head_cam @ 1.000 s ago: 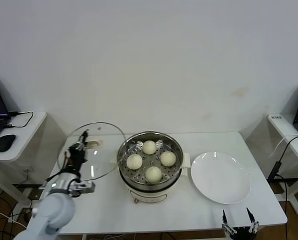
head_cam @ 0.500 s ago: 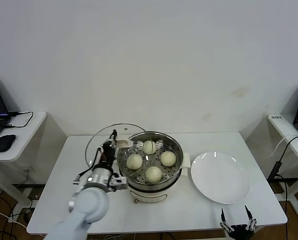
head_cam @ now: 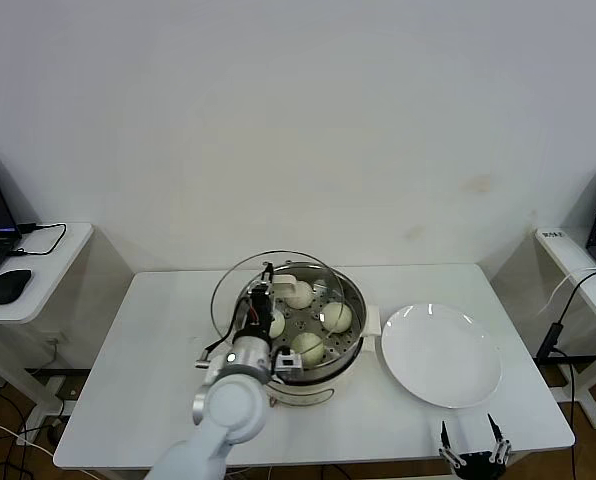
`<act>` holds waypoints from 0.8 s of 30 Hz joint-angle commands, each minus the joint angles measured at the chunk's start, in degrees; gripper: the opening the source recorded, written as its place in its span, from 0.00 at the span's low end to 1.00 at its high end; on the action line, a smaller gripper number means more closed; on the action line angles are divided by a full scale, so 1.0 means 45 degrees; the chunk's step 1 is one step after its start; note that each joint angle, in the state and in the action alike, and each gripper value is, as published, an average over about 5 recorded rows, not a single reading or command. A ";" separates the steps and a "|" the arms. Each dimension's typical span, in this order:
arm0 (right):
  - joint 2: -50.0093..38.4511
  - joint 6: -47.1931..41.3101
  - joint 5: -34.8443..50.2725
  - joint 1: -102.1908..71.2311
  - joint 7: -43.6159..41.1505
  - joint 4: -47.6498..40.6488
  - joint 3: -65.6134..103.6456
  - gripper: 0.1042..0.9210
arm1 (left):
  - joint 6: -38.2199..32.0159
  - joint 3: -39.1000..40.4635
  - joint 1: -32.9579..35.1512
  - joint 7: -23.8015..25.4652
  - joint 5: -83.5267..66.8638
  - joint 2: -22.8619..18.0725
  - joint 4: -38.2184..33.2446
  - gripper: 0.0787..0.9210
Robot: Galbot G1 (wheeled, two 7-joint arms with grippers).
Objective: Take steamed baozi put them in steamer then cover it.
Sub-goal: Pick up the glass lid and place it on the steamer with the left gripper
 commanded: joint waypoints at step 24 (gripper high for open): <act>-0.0028 0.0132 -0.0131 0.0029 0.0012 -0.0379 -0.0083 0.88 | -0.0340 0.0642 0.0109 -0.0126 0.1463 -0.1416 0.1445 0.08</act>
